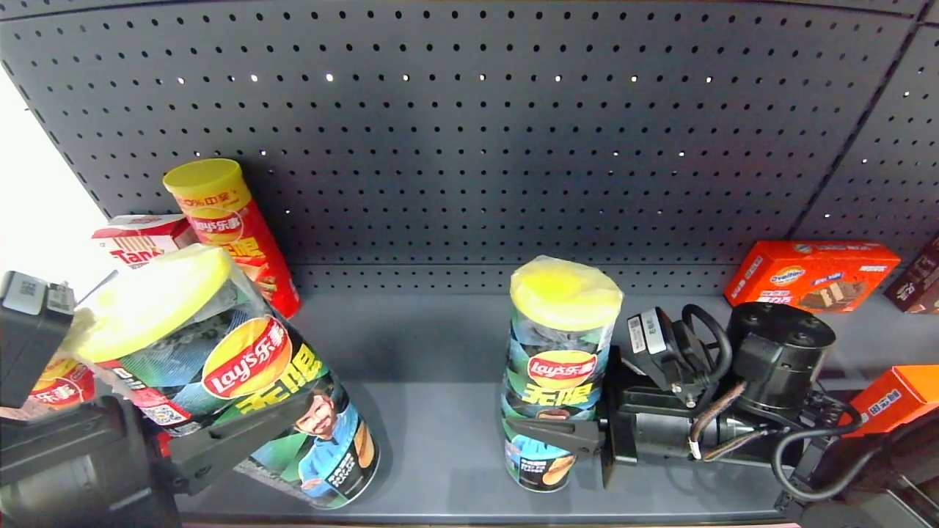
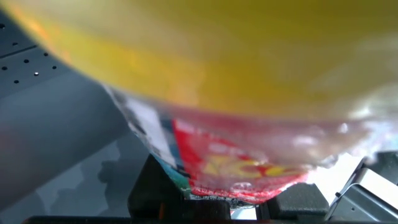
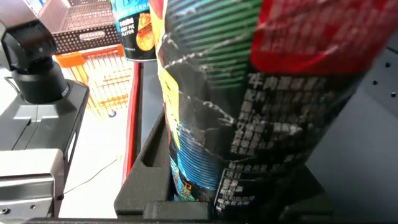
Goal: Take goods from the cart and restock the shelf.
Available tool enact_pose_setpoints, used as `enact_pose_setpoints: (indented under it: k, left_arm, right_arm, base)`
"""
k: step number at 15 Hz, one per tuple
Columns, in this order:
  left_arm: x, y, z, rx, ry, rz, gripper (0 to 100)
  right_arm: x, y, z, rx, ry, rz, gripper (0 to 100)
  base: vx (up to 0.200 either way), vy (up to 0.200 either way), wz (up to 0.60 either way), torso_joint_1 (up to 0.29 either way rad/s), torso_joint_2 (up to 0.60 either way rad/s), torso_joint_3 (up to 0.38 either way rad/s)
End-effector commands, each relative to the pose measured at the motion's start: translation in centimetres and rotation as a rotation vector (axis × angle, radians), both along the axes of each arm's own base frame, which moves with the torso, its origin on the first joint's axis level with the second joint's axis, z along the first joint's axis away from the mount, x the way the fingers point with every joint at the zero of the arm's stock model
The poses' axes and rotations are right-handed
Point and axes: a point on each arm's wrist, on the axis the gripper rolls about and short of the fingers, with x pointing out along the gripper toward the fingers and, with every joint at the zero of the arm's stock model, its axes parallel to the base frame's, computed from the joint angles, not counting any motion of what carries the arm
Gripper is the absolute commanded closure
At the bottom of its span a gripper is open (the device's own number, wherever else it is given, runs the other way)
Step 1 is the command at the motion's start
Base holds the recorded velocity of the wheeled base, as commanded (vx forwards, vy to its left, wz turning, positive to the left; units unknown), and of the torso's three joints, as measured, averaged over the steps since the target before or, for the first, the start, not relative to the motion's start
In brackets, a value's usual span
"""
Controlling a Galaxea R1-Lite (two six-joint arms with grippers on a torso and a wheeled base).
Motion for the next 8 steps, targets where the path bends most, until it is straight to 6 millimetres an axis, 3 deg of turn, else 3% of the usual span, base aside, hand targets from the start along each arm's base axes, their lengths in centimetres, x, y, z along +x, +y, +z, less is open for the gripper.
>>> enact_pose_setpoints:
  k: [1, 8]
  left_arm:
    - [0.01, 0.00, -0.16, 0.003, 0.006, 0.000, 100]
    - [-0.03, 0.02, -0.18, 0.003, 0.006, 0.001, 100]
  right_arm:
    - [0.21, 0.22, -0.44, -0.008, 0.010, 0.002, 100]
    - [-0.11, 0.91, -0.50, -0.005, 0.002, -0.024, 100]
  base:
    - [0.000, 0.000, 0.00, 0.000, 0.00, 0.000]
    - [0.000, 0.000, 0.00, 0.000, 0.00, 0.000]
